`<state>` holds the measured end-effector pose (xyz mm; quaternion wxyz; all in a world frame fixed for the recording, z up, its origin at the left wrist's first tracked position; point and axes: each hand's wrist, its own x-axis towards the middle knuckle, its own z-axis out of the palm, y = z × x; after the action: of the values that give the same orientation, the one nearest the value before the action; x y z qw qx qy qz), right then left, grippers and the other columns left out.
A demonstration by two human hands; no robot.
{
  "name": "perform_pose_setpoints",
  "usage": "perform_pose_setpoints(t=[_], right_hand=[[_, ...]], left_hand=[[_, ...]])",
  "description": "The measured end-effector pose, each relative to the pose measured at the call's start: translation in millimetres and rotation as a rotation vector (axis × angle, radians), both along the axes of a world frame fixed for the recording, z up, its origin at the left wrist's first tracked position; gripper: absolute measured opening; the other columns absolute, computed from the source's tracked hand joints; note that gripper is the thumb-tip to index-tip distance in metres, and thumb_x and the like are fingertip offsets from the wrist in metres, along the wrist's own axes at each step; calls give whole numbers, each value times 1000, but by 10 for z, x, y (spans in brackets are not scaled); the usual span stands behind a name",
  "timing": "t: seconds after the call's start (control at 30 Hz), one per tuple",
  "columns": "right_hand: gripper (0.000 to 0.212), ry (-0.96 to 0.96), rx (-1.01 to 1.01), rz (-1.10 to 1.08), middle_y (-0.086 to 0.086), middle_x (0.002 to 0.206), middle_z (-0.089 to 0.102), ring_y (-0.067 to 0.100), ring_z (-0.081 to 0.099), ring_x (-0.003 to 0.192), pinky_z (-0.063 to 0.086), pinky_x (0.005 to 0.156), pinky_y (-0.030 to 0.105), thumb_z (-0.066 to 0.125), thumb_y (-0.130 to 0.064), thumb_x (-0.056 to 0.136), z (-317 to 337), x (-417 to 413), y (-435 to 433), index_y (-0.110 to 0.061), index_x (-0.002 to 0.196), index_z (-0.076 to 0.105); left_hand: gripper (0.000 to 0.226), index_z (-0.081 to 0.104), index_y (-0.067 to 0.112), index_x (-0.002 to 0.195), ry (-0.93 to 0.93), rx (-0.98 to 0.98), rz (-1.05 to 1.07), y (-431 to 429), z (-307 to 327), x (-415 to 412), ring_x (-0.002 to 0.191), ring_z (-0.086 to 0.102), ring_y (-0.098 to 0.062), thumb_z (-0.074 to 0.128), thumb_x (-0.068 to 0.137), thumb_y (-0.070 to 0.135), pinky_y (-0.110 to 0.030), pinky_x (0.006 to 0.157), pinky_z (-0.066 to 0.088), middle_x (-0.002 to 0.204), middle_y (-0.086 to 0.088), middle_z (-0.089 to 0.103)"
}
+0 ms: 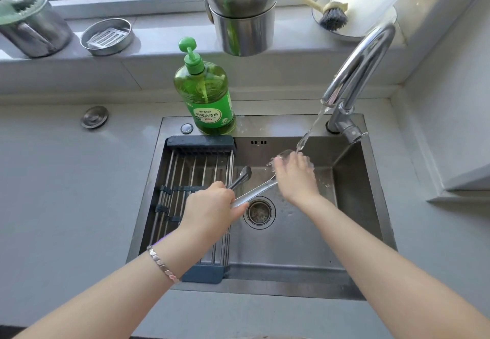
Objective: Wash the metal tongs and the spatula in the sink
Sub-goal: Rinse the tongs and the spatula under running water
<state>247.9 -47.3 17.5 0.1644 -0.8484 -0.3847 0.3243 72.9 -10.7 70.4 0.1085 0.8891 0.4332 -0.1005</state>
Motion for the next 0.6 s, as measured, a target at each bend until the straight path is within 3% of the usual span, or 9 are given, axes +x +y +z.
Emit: perform_pose_setpoints(t=[0.07,0.1,0.2,0.3,0.37,0.47,0.53,0.6], right_hand=[[65,-15,43,49,13,157,11,23,7,145,7,118,38,25,-45,98,4,-62,-5,-3,147,17],[65,-11,69,-6,13,154,20,24,14,144,12,117,38,29,-47,97,-14,-35,7,-2,144,24],[61,114,203,-514,15,133,50,30,43,125,32,107,41,39,-50,92,-1,18,61,0,126,49],[55,382,440,-1028,13,148,34,26,39,132,29,108,33,40,-34,98,127,-40,106,-3,143,30],[56,607,570,-1170,10,153,25,26,40,131,34,104,31,35,-24,100,268,-108,147,-11,149,12],[58,881,820,-1136,9,127,48,19,66,86,55,74,22,28,-13,102,469,-264,206,-25,149,-4],[59,824,859,-1021,4,109,58,11,67,70,54,65,17,25,-11,102,526,-336,210,-31,148,-6],[60,775,881,-927,0,104,63,9,65,62,53,60,18,23,-10,101,558,-345,168,-35,147,-8]], left_hand=[[45,63,13,83,-32,-21,40,-21,-28,11,79,62,-25,45,91,53,-29,69,46,95,1,57],[45,64,13,83,-52,-27,58,-35,-31,19,79,62,-24,46,91,54,-30,70,48,95,1,58],[46,62,14,83,-86,-36,82,-103,-33,90,79,62,-23,45,91,56,-30,73,50,96,1,57],[44,58,14,80,-165,-80,155,-179,-47,194,78,60,-23,46,91,54,-29,68,46,91,2,54],[41,50,16,71,-225,-129,226,-223,-62,274,77,57,-23,47,92,51,-28,64,38,85,2,49],[42,34,21,60,-302,-169,271,-293,-63,421,78,55,-27,48,93,44,-31,64,36,84,1,47],[40,32,19,60,-400,-183,288,-309,-63,504,77,55,-31,48,92,36,-34,64,38,85,-4,48],[40,28,21,59,-481,-216,283,-301,-61,536,71,48,-28,52,90,29,-33,62,34,83,-3,46]])
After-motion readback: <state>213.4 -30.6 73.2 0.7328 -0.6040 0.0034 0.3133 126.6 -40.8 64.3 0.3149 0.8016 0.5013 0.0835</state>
